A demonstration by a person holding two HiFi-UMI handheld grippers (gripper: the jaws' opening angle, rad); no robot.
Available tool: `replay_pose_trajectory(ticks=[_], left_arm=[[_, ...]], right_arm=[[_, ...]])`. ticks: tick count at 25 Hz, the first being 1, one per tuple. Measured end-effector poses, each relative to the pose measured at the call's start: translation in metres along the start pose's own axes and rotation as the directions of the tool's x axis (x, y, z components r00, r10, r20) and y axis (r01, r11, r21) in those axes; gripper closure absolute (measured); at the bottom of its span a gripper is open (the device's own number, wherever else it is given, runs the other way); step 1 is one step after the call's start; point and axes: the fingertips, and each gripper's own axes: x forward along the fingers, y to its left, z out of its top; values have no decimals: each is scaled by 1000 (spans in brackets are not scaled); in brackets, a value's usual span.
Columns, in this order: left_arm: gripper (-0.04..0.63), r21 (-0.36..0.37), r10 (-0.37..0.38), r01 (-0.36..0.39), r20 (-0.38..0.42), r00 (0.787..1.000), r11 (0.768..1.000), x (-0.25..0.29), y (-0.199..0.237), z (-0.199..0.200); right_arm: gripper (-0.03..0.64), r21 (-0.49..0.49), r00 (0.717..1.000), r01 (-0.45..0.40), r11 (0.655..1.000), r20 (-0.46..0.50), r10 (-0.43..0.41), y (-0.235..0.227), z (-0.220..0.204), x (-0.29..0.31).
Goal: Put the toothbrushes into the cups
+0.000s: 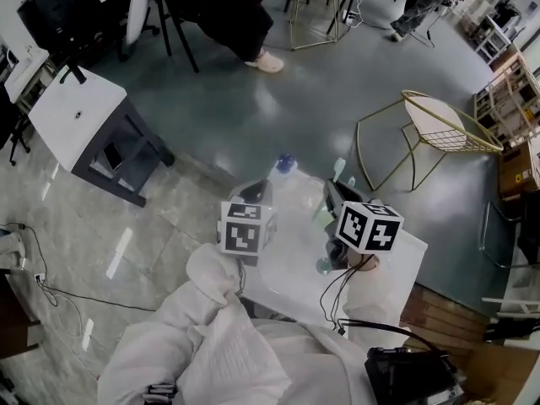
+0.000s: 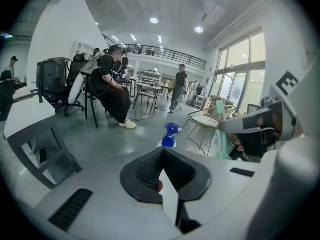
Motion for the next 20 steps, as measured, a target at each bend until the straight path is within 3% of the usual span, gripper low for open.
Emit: replay_pose_trajectory(ticks=[9, 20], left_arm=[[597, -18, -22, 21, -53, 998, 1000, 26, 22, -2], [597, -69, -26, 18, -118, 993, 997, 43, 42, -26]], right_arm=[[575, 3, 998, 55, 998, 5, -55, -11, 15, 33], [575, -26, 991, 100, 995, -90, -102, -18, -17, 68]])
